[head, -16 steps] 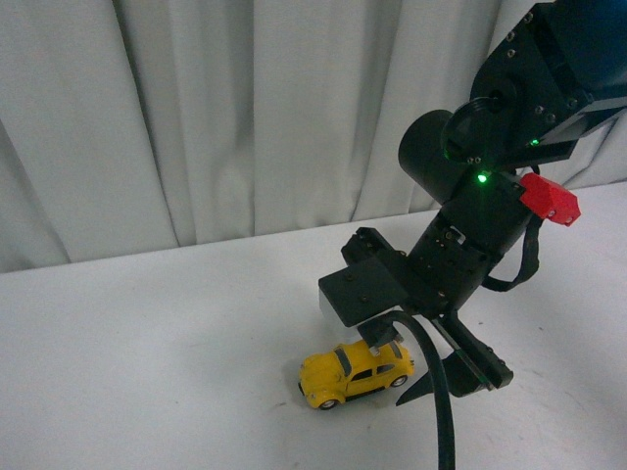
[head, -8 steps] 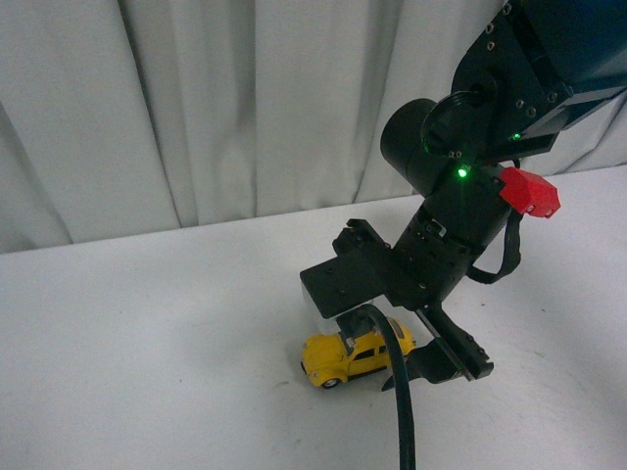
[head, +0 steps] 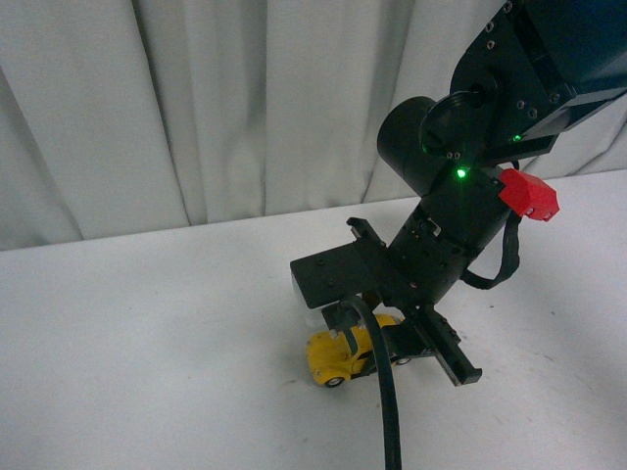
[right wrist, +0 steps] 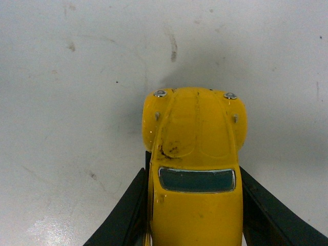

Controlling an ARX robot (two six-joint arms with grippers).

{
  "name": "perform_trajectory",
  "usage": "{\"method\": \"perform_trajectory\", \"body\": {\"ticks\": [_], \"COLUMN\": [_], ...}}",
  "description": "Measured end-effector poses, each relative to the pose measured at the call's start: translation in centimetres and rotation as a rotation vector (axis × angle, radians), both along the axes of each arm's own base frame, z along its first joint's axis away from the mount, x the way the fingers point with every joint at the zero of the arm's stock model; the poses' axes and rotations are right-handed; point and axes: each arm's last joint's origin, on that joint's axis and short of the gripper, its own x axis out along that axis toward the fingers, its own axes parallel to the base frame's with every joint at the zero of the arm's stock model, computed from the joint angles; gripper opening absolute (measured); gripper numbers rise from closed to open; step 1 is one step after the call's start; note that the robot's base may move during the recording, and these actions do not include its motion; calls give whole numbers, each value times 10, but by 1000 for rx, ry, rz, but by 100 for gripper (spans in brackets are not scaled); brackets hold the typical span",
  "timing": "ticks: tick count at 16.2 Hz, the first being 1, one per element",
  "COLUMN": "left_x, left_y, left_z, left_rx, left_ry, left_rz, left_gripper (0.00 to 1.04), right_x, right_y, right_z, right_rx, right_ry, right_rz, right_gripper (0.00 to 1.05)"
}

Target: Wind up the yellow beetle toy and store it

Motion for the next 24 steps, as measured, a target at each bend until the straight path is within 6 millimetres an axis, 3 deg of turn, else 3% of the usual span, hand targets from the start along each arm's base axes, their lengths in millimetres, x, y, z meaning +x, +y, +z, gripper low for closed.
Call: {"method": "perform_trajectory", "body": {"ticks": [4, 11, 24], "left_x": [0, 0, 0], "left_y": [0, 0, 0], "left_z": [0, 0, 0], "left_rx": [0, 0, 0], "left_ry": [0, 0, 0], "left_rz": [0, 0, 0], "left_gripper": [98, 98, 98], "right_x": [4, 6, 5], "right_y": [-8, -14, -35], "right_z": [-3, -4, -11], "right_rx": [44, 47, 148], "right_ry": [56, 12, 15], "right_rz": [-121, -46, -95], "right_gripper": [42, 42, 42]}}
